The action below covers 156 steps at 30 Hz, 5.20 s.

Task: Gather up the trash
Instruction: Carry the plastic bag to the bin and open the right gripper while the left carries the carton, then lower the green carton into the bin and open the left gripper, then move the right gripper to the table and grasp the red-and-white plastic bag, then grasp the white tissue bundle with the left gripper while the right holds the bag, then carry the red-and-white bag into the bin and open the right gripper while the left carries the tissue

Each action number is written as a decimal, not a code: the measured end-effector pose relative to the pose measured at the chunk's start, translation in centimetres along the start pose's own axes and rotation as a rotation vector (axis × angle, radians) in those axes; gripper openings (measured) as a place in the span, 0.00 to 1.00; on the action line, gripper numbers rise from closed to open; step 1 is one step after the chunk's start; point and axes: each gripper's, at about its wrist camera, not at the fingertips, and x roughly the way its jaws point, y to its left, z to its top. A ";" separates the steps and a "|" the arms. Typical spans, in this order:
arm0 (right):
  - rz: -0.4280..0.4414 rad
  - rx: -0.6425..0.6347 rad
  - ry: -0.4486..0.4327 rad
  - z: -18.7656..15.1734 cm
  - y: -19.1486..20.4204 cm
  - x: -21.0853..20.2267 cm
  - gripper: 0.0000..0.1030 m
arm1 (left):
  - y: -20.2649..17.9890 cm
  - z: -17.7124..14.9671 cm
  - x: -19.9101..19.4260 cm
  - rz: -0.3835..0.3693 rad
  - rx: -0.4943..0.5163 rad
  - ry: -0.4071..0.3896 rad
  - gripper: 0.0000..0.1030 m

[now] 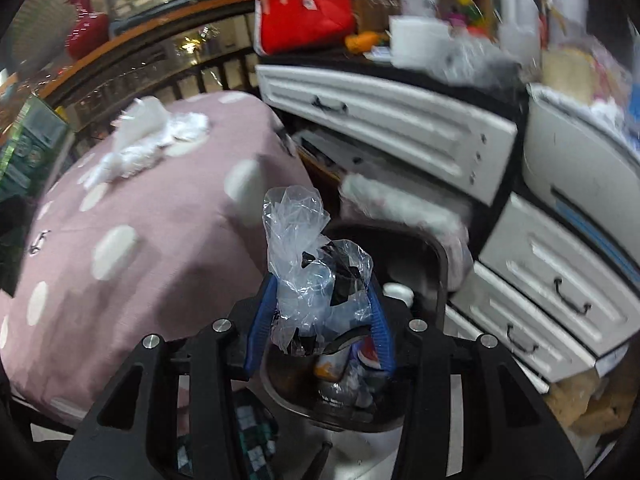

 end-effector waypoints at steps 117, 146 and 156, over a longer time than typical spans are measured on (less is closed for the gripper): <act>0.297 -0.432 -0.121 12.3 24.7 3.2 0.10 | 24.9 1.3 2.7 0.309 -0.262 0.139 0.94; 0.095 -0.061 -0.077 7.2 7.3 1.6 0.10 | 17.7 5.5 9.6 0.189 -0.223 0.150 0.34; 0.075 -0.023 -0.082 4.4 4.9 -0.6 0.10 | 14.7 3.8 4.9 0.137 -0.230 0.079 0.34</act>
